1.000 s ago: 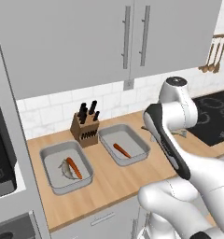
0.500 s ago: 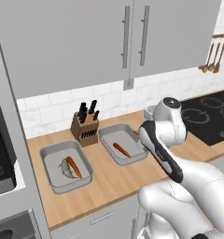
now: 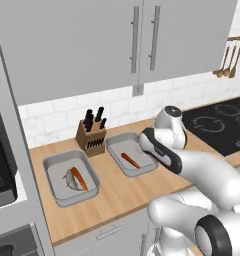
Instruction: Place one carrot and one fish in each tupperware on the nearby counter, to pack two identical lunches.
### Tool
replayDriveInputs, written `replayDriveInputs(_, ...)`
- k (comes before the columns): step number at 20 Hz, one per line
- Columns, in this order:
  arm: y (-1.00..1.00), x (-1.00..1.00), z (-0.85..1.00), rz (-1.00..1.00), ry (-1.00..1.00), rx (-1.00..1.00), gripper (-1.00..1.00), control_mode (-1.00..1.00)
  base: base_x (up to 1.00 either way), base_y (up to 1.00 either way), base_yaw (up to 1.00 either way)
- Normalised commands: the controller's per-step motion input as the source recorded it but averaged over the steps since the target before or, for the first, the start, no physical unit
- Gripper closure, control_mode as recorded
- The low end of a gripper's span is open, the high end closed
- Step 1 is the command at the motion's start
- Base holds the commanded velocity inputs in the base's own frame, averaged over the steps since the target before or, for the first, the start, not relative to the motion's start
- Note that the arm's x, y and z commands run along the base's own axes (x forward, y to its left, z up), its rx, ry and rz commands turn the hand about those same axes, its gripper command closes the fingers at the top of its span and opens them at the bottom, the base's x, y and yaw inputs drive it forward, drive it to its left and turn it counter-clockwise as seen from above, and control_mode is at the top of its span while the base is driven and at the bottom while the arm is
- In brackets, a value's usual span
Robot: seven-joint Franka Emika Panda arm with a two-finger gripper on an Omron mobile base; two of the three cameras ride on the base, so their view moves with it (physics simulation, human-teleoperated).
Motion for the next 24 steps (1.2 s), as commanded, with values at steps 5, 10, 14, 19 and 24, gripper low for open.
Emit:
replayDriveInputs(5, 0.04, 0.54, -0.29, -0.02, 0.02, 0.00, 1.00, -1.00, 0.00, 0.00, 0.00)
replayDriveInputs(10, 0.22, 0.52, -0.47, 0.00, -0.01, 0.00, 1.00, -1.00, 0.00, 0.00, 0.00)
replayDriveInputs(14, 0.08, 0.39, -0.37, 0.00, 0.00, 0.00, 1.00, -1.00, 0.00, 0.00, 0.00)
replayDriveInputs(19, 0.00, 0.33, -0.34, 0.00, 0.00, 0.00, 1.00, -1.00, 0.00, 0.00, 0.00)
replayDriveInputs(24, 0.01, 0.59, -0.28, 0.00, 0.00, 0.00, -1.00, -1.00, 0.00, 0.00, 0.00)
